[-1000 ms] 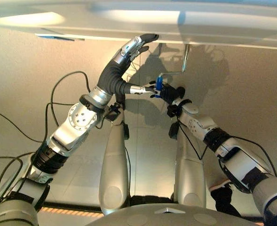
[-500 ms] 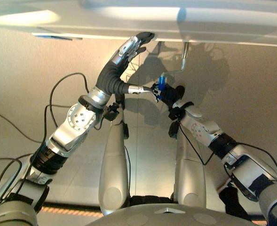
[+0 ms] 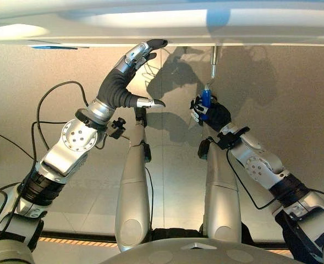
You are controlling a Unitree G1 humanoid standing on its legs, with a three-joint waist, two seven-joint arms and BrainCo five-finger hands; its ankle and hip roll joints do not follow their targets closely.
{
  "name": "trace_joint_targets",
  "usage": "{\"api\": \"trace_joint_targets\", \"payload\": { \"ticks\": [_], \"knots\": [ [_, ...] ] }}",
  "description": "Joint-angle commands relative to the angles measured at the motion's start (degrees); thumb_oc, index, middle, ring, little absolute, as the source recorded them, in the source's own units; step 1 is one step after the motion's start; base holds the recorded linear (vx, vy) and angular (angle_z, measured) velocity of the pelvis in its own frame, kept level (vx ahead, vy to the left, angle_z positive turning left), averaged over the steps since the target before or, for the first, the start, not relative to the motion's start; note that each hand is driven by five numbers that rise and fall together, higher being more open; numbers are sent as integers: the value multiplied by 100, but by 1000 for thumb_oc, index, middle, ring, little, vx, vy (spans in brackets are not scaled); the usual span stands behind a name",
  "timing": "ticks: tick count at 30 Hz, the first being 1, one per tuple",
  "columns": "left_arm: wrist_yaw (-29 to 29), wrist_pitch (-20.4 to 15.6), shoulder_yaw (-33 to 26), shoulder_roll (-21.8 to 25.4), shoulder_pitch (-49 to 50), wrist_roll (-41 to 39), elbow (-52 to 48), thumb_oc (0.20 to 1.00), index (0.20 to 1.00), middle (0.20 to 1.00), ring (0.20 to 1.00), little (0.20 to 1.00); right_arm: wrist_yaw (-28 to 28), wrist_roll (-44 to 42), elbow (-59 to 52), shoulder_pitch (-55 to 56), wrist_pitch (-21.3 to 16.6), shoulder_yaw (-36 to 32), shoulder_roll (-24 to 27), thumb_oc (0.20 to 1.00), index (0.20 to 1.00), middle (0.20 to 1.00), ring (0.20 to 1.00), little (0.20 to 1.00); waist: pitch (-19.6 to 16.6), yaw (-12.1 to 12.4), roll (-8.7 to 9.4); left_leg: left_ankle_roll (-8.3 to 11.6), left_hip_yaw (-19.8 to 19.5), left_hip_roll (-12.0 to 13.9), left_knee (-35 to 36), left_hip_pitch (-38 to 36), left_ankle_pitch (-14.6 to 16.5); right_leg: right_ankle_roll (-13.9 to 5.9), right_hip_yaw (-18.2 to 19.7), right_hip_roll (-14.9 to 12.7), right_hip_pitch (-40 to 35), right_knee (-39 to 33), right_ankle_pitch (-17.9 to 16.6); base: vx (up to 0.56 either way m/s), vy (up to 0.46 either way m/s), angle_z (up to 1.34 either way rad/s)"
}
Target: Raise the hospital bed
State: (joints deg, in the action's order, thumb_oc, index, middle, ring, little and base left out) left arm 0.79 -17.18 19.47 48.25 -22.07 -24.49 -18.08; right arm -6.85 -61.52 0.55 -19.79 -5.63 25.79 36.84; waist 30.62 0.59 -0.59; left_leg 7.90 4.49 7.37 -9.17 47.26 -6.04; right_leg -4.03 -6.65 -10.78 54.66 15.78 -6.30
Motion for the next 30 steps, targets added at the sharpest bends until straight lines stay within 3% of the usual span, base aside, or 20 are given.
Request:
{"api": "trace_joint_targets", "payload": {
  "ticks": [1,11,16,19,22,23,24,26,29,30],
  "knots": [
    [-125,-388,-321,25,309,-207,-712,1000,1000,1000,1000,1000,-160,-345,-1006,-280,-1275,-1116,367,200,200,200,200,200,-83,-243,-83,-51,-8,97,-33,-339,41,-550,53,78,-498,-83,191,3,-26,-10],
    [-209,-394,-638,-179,633,-538,-872,1000,1000,1000,1000,1000,568,-234,-172,-131,-1880,-2303,79,200,200,200,200,200,-83,-310,-61,-10,27,194,102,-532,39,-527,85,180,-487,52,292,6,-33,-3],
    [-256,-408,-670,-280,742,-704,-960,1000,1000,1000,1000,1000,1173,42,1120,-419,-2135,-2777,88,200,200,200,200,200,-83,-277,-103,0,18,201,122,-571,62,-516,62,187,-475,125,338,0,0,0],
    [-257,-451,-542,-223,713,-824,-1006,1000,1000,1000,1000,1000,1689,646,2678,-1048,-1890,-2598,546,200,200,200,200,200,-83,-202,-125,9,-22,207,147,-543,51,-518,45,199,-426,152,338,0,0,0],
    [-268,-469,-248,-187,598,-921,-1038,1000,1000,1000,1000,1000,1715,959,4546,-1871,-1371,-1973,907,200,200,200,200,200,-83,-111,-148,8,-68,204,95,-403,68,-525,4,190,-309,231,360,0,0,0],
    [-248,-451,-29,-117,458,-961,-1087,1000,1000,1000,1000,1000,1540,1363,5911,-2416,-857,-1439,1059,200,200,200,200,200,-83,5,-189,-9,-139,195,-5,-253,87,-527,-42,158,-207,329,383,0,0,0],
    [-248,-454,-58,-134,454,-962,-1076,1000,1000,1000,1000,1000,1489,1333,6009,-2530,-871,-1364,1073,200,200,200,200,200,-83,-26,-204,-8,-149,196,-26,-218,96,-526,-48,156,-180,340,388,0,0,0],
    [-248,-392,340,-35,62,-1003,-1075,1000,1000,1000,1000,1000,1303,2238,7395,-3143,-223,-689,992,200,200,200,200,200,-83,164,-396,-60,-273,138,-275,90,147,-522,-111,64,9,559,446,9,14,7],
    [-273,-377,494,-104,-226,-1036,-1062,1000,1000,1000,1000,1000,1224,2488,7825,-3310,-40,-537,842,200,200,200,200,200,-83,303,-560,-94,-376,64,-428,318,175,-527,-159,-10,147,706,503,17,7,22],
    [-244,-419,481,-156,-403,-1056,-1090,1000,1000,1000,1000,1000,1182,2910,8018,-3421,124,-407,671,200,200,200,200,200,-83,454,-712,-128,-452,-6,-507,514,190,-534,-184,-82,277,857,558,22,25,23]
  ]
}}
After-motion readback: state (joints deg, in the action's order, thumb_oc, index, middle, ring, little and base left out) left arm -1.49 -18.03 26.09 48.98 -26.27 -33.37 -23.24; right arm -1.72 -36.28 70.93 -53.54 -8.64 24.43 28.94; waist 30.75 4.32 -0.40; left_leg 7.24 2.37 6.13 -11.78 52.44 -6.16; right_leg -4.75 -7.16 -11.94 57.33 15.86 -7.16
